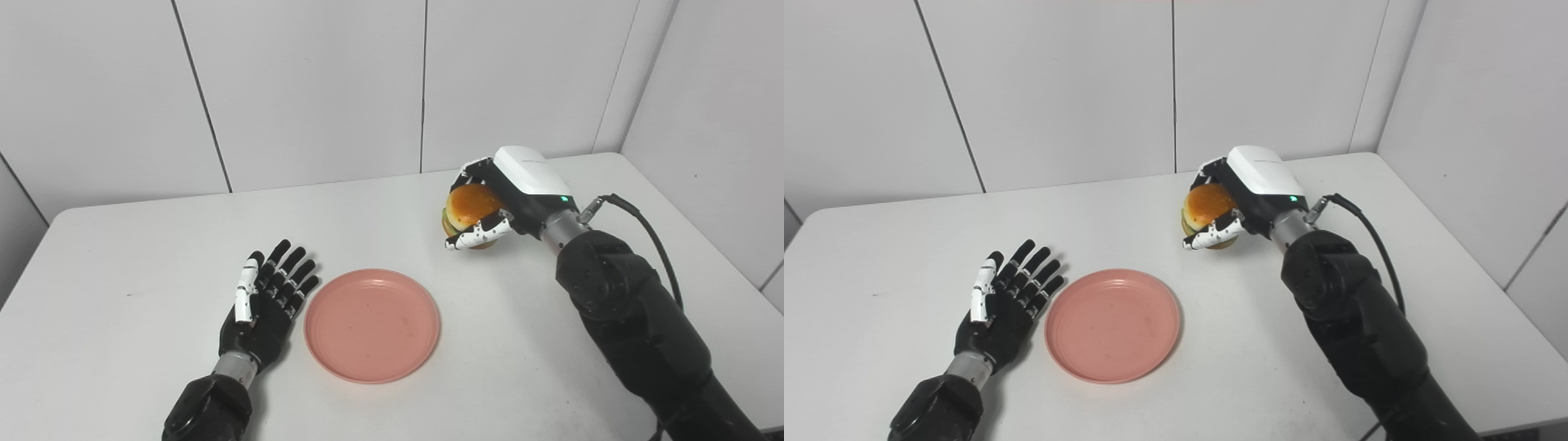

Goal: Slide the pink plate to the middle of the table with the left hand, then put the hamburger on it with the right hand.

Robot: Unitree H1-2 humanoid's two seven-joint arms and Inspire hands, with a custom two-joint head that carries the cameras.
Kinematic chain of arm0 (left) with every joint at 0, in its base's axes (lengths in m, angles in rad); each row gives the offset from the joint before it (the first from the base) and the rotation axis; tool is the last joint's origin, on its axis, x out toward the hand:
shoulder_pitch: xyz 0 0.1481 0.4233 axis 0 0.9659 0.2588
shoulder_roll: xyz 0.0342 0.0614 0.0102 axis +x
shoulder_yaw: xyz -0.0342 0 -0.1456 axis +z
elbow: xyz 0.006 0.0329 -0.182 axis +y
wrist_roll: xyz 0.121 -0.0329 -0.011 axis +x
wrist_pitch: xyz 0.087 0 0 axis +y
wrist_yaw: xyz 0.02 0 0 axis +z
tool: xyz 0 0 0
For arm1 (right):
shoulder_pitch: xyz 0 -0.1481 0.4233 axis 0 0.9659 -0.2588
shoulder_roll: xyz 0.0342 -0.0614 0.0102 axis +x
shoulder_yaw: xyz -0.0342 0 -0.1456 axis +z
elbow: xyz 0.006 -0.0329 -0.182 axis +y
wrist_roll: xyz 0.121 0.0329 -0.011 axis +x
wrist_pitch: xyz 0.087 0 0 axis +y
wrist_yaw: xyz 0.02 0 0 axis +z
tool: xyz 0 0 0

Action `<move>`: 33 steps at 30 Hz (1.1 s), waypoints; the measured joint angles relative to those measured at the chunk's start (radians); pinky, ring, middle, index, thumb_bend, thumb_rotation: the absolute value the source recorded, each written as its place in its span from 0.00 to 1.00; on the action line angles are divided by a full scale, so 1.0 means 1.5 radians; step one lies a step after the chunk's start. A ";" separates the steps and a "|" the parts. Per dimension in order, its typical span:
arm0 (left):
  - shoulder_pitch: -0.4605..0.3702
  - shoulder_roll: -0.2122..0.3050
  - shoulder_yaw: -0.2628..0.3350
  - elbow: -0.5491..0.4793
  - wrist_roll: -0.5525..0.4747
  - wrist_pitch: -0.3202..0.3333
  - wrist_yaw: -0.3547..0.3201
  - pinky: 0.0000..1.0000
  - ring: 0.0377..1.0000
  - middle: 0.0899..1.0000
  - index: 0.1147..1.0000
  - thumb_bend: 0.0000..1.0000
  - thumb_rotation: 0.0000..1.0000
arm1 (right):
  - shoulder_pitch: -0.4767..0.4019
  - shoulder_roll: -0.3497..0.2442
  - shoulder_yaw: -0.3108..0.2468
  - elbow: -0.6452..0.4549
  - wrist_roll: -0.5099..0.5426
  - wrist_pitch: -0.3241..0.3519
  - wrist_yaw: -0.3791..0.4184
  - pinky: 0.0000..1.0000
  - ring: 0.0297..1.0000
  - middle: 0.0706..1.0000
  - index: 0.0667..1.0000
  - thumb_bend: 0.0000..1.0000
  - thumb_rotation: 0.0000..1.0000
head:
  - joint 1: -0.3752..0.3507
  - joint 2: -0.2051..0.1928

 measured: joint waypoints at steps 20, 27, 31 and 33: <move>-0.009 -0.037 -0.011 0.003 0.042 0.001 0.027 0.88 0.88 0.88 0.88 0.35 1.00 | 0.009 0.100 0.112 0.067 0.010 -0.071 0.000 0.31 0.38 0.44 0.45 0.50 0.14 | 0.092 0.031; -0.010 -0.038 -0.011 0.003 0.044 0.001 0.028 0.87 0.88 0.88 0.87 0.36 1.00 | 0.016 0.101 0.121 0.089 0.010 -0.089 -0.002 0.28 0.33 0.38 0.45 0.50 0.14 | 0.089 0.037; -0.010 -0.038 -0.010 0.003 0.043 0.001 0.028 0.86 0.87 0.88 0.87 0.35 1.00 | 0.028 0.105 0.124 0.094 0.014 -0.089 0.000 0.29 0.35 0.41 0.45 0.50 0.14 | 0.086 0.038; -0.010 -0.037 -0.010 0.002 0.043 0.002 0.028 0.86 0.88 0.88 0.87 0.35 1.00 | 0.032 0.107 0.126 0.098 0.014 -0.089 0.004 0.30 0.36 0.41 0.45 0.50 0.14 | 0.080 0.040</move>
